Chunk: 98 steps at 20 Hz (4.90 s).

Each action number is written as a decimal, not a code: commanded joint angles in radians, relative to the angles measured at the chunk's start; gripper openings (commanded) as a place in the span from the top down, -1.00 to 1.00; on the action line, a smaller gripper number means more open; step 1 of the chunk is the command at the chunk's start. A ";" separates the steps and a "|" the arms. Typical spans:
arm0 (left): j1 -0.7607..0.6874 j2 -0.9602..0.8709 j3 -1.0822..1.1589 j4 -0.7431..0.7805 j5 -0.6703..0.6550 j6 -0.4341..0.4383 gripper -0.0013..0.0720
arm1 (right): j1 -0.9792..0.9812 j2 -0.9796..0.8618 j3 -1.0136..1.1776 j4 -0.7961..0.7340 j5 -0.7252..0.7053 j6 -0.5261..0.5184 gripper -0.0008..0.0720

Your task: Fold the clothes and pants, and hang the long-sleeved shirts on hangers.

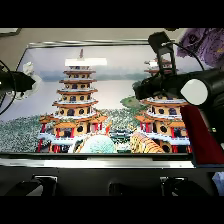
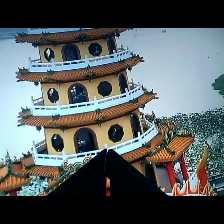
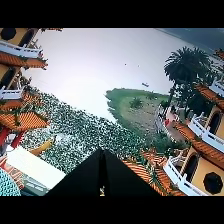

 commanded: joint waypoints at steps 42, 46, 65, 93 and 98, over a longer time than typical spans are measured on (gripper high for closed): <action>0.141 -0.175 0.006 0.165 0.062 -0.301 -1.00 | 0.001 0.001 0.001 0.000 0.000 0.000 0.90; 0.322 -0.379 0.152 0.290 0.176 -0.349 -1.00 | 0.001 0.001 0.001 0.000 0.000 0.000 0.90; 0.445 -1.056 0.428 0.216 0.475 -0.329 0.91 | 0.001 0.001 0.001 0.000 0.000 0.000 0.90; -0.743 -0.259 -0.403 -0.054 0.251 -0.679 0.08 | 0.001 0.001 0.001 0.005 0.000 0.000 0.90; -0.522 -0.170 -0.324 -0.055 0.167 -0.537 -0.86 | 0.001 0.001 0.001 0.011 -0.008 0.001 0.90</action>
